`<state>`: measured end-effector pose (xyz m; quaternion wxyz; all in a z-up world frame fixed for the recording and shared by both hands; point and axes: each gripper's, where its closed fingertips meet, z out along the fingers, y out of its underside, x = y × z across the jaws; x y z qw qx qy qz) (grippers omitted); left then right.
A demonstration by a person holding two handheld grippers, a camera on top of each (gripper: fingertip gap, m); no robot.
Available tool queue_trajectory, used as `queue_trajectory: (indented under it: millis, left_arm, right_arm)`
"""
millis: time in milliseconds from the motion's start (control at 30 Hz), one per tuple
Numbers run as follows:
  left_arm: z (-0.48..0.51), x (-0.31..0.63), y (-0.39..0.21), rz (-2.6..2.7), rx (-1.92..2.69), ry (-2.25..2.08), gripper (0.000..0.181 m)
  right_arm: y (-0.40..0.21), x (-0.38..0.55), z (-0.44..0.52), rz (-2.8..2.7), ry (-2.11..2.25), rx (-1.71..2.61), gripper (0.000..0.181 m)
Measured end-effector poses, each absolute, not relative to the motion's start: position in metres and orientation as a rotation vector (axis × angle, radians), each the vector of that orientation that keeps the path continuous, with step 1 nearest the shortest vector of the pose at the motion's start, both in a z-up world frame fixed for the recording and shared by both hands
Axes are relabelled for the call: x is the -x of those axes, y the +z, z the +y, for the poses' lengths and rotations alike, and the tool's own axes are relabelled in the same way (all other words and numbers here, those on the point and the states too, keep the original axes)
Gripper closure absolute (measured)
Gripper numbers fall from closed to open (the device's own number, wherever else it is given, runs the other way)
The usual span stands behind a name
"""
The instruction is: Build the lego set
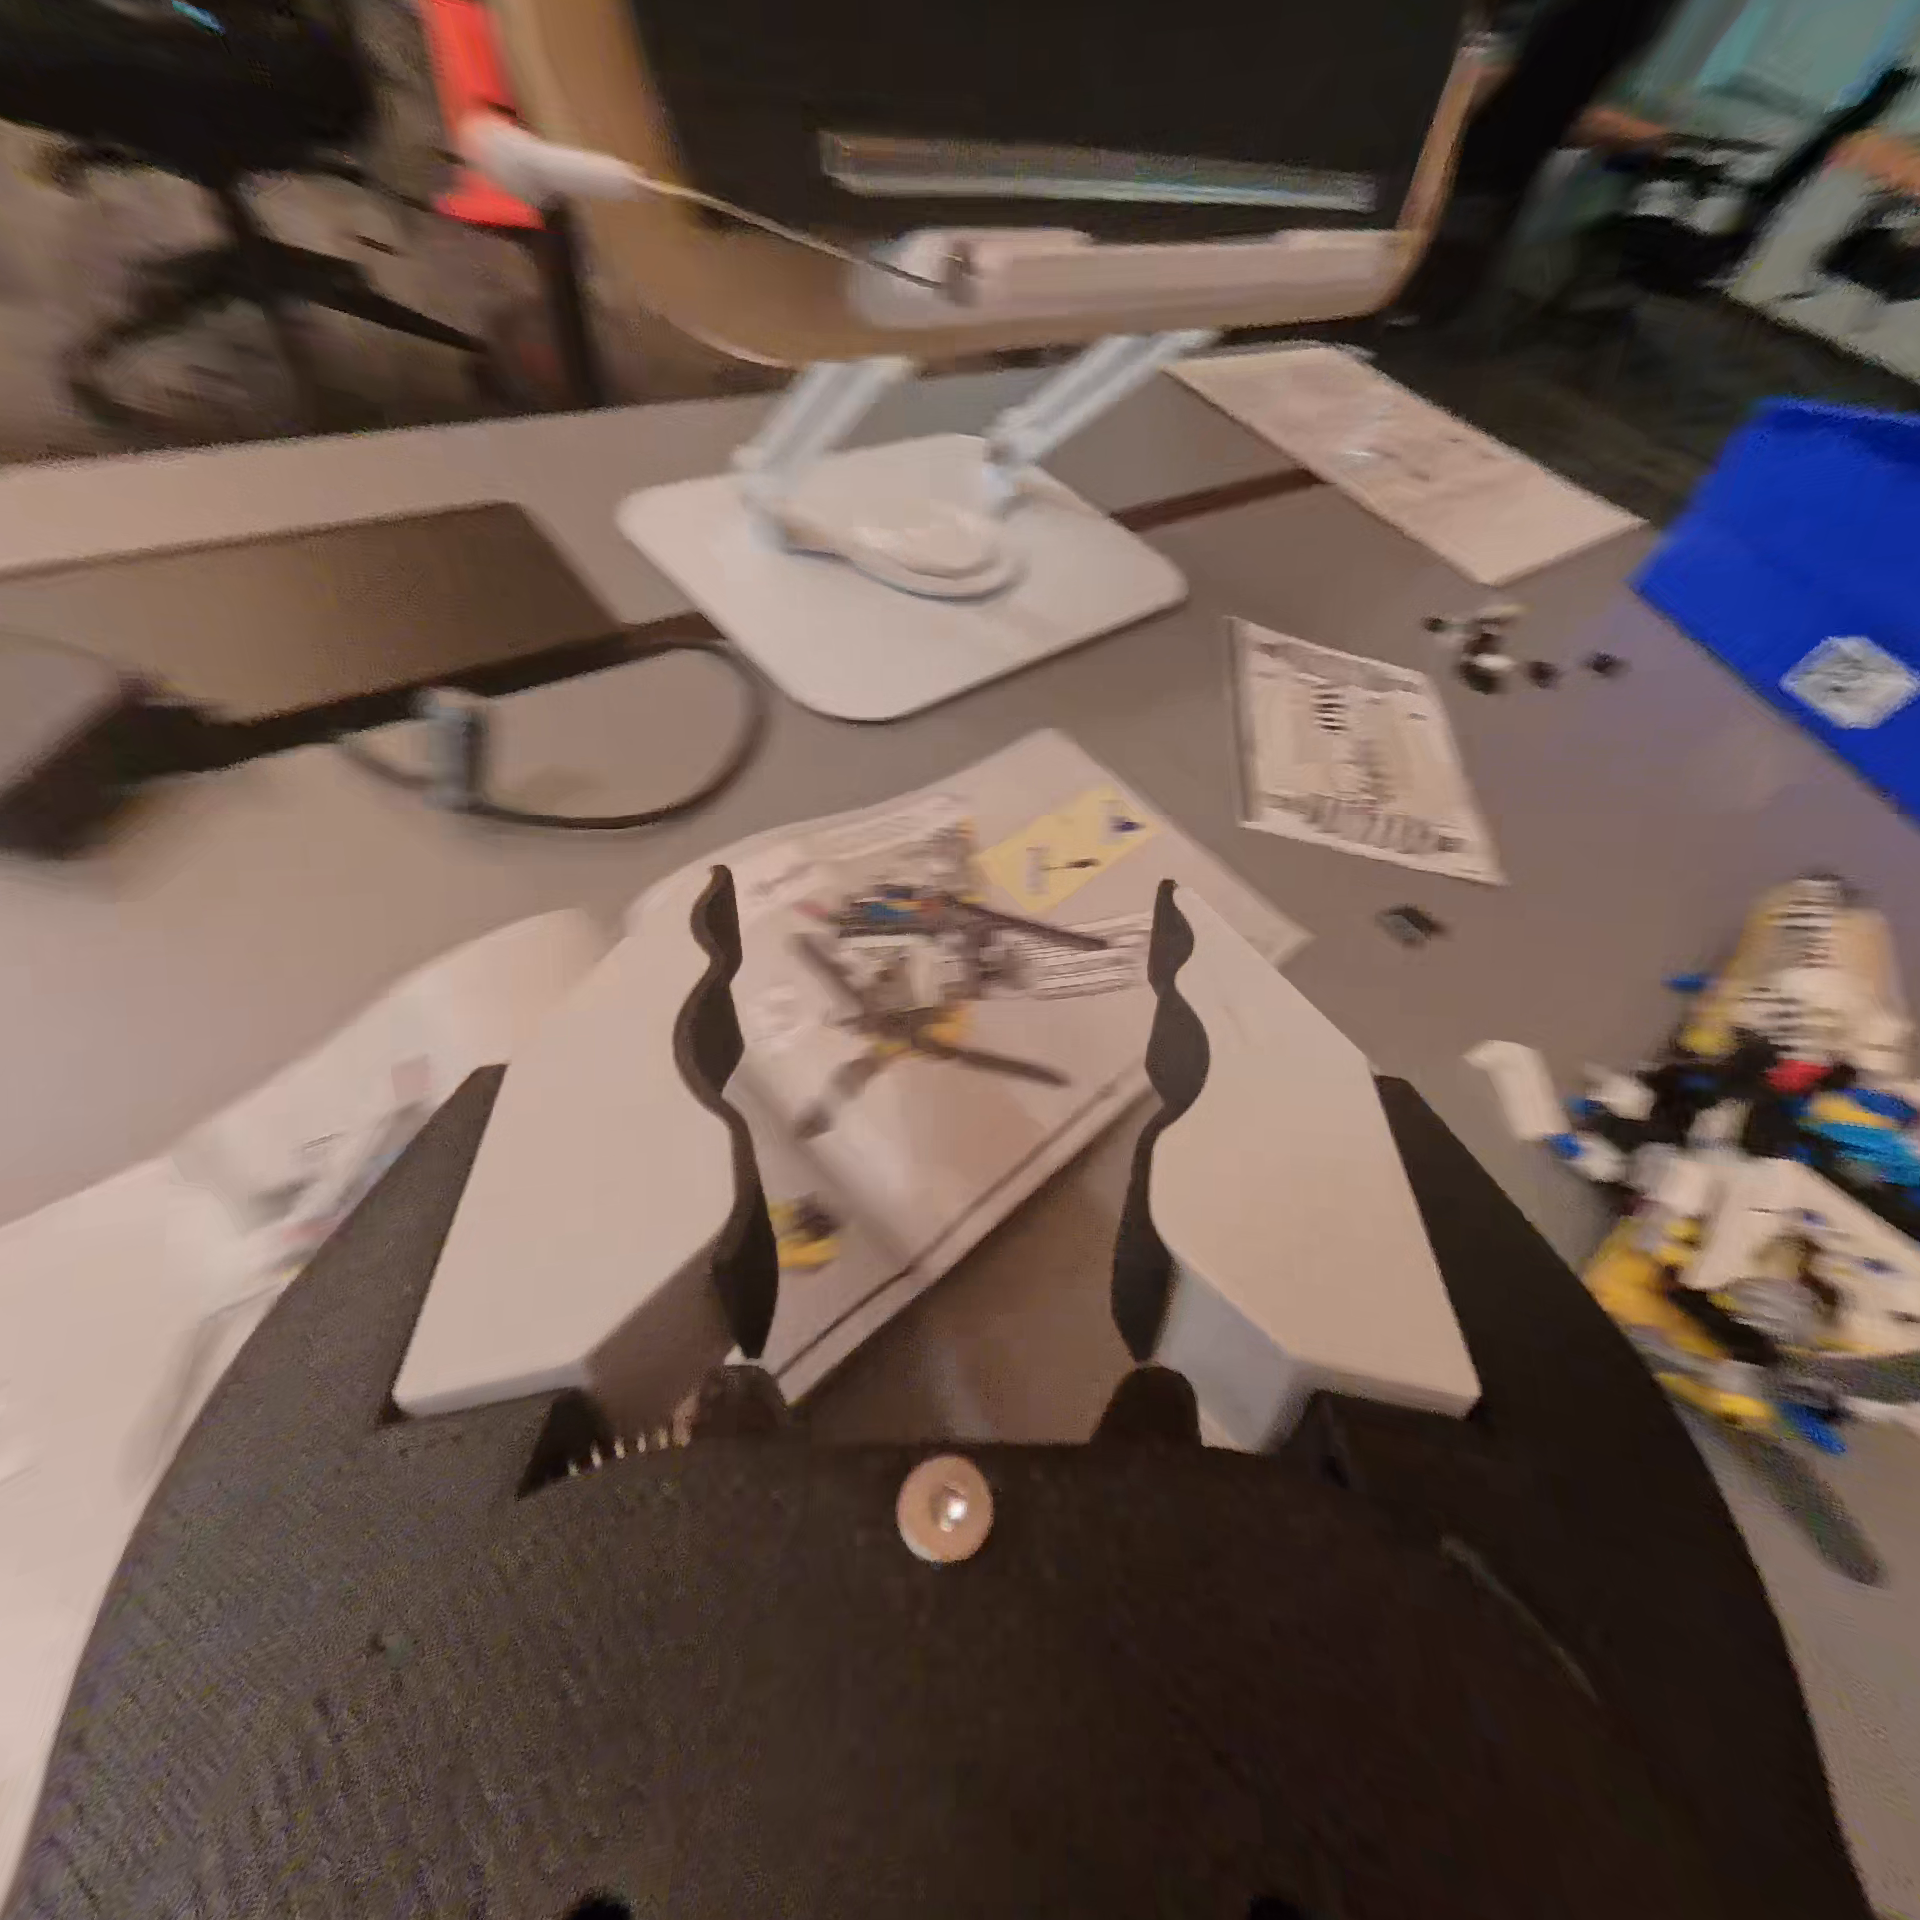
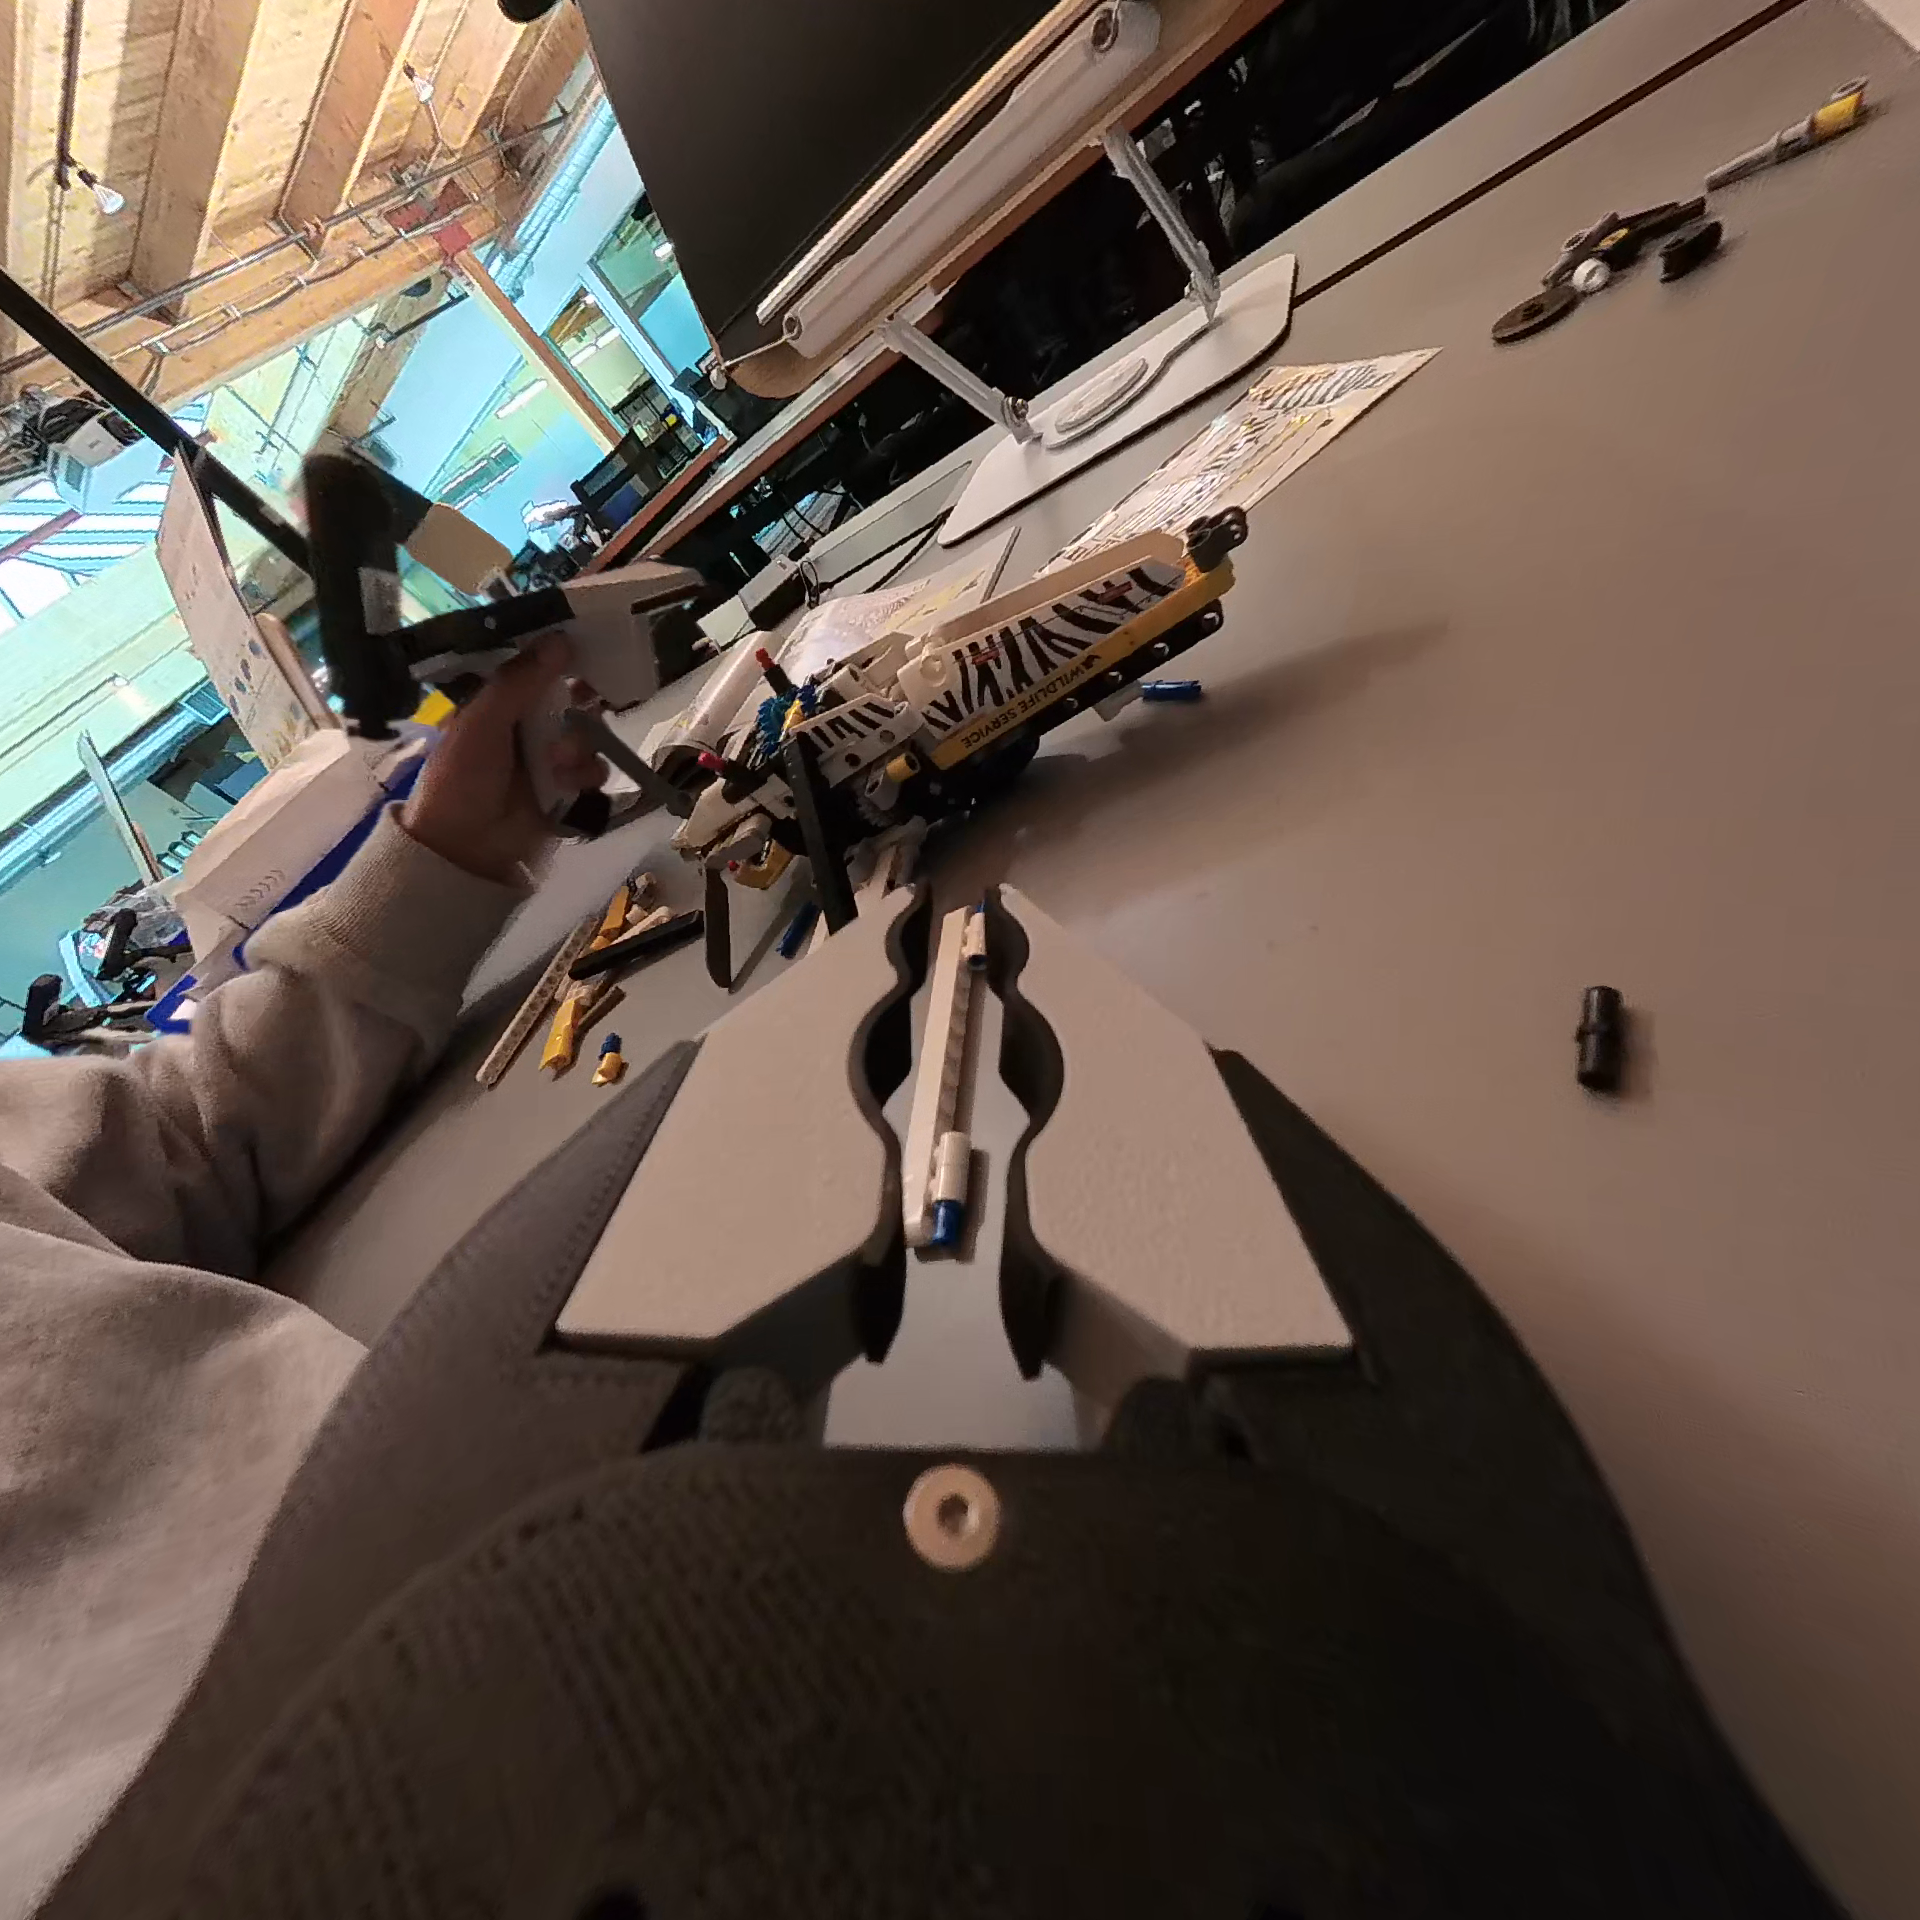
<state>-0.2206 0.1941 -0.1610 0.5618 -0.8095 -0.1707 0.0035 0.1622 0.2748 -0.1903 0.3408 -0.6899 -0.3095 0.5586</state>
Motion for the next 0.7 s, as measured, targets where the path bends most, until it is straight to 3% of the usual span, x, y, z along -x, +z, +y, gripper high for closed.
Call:
queue_trajectory:
  millis: [133,200,333,533,700]
  left_arm:
    - [0.117,0.305,-0.181,-0.605,1.997,0.374,0.09]
    - [0.083,0.33,-0.21,-0.807,2.085,0.344,0.086]
    - [0.087,0.3,-0.226,-0.813,2.178,0.023,0.079]
    - [0.084,0.27,-0.172,-0.444,2.121,0.037,0.086]
    - [0.05,0.27,-0.206,-0.232,2.257,0.356,0.09]
  right_arm:
    - [-0.188,-0.163,0.274,-0.806,1.461,1.773,0.174]
    - [-0.189,-0.162,0.273,-0.817,1.462,1.776,0.174]
    - [-0.188,-0.162,0.272,-0.819,1.462,1.77,0.174]
    - [-0.186,-0.164,0.272,-0.81,1.465,1.748,0.174]
    - [-0.186,-0.163,0.271,-0.819,1.465,1.75,0.174]
